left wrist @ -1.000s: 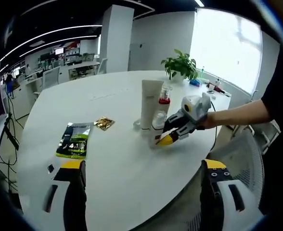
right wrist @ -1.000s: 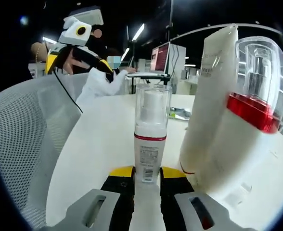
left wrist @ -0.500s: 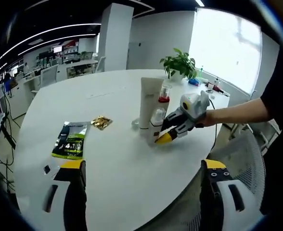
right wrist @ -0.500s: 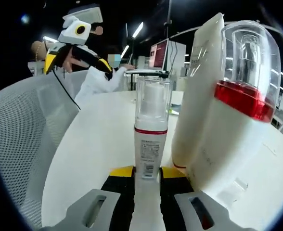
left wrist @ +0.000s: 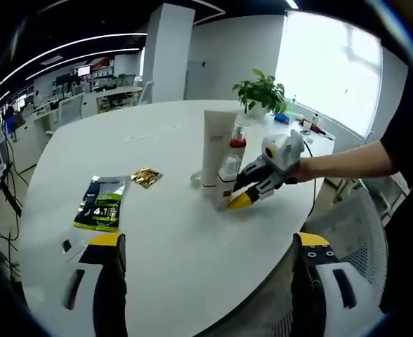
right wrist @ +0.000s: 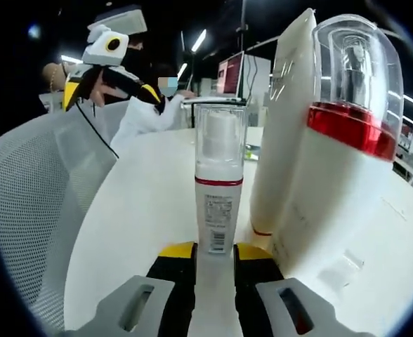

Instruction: Arrange the skincare products in the storage area until every visible bottle or jar stands upright without overlapping.

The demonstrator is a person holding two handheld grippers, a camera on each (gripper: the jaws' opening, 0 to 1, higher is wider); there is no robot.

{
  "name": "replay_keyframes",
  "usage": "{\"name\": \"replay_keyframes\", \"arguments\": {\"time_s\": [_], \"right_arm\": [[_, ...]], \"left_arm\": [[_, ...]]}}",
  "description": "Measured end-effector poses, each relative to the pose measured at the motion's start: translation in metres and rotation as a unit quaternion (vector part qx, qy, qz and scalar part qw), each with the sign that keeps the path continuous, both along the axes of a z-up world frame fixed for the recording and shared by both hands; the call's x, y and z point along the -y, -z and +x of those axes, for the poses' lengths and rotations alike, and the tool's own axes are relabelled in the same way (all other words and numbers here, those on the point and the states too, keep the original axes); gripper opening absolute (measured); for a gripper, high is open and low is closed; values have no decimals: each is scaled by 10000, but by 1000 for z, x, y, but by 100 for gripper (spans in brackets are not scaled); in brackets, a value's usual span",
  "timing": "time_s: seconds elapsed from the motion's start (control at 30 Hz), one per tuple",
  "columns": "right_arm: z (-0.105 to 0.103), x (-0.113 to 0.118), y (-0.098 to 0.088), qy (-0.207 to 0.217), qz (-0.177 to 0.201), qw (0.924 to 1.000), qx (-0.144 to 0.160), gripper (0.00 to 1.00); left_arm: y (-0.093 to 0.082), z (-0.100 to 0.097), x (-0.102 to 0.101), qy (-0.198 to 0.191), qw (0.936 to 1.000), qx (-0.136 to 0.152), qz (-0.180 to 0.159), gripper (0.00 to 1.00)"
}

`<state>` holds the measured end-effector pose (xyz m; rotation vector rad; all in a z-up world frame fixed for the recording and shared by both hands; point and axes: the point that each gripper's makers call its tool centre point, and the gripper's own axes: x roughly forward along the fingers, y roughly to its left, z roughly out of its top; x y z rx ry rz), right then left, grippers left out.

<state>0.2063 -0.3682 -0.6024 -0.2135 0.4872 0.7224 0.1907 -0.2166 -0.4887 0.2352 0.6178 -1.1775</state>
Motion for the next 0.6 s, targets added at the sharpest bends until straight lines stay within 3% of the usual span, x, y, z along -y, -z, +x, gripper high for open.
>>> {"name": "replay_keyframes", "arguments": {"time_s": [0.17,0.5,0.6], "right_arm": [[-7,1,-5,144,36,9999,-87,16],[-36,9,-12,399,138,9982,-414,32],[-45,3,-30,545,399,9966,-479,41]], "left_arm": [[-1,-2,-1,-4,10000,4,-6,92],[-14,-5,-3,-133,9997,9,-210,92],[-16,-6,-4,-180,9995,23,-260,92]]}}
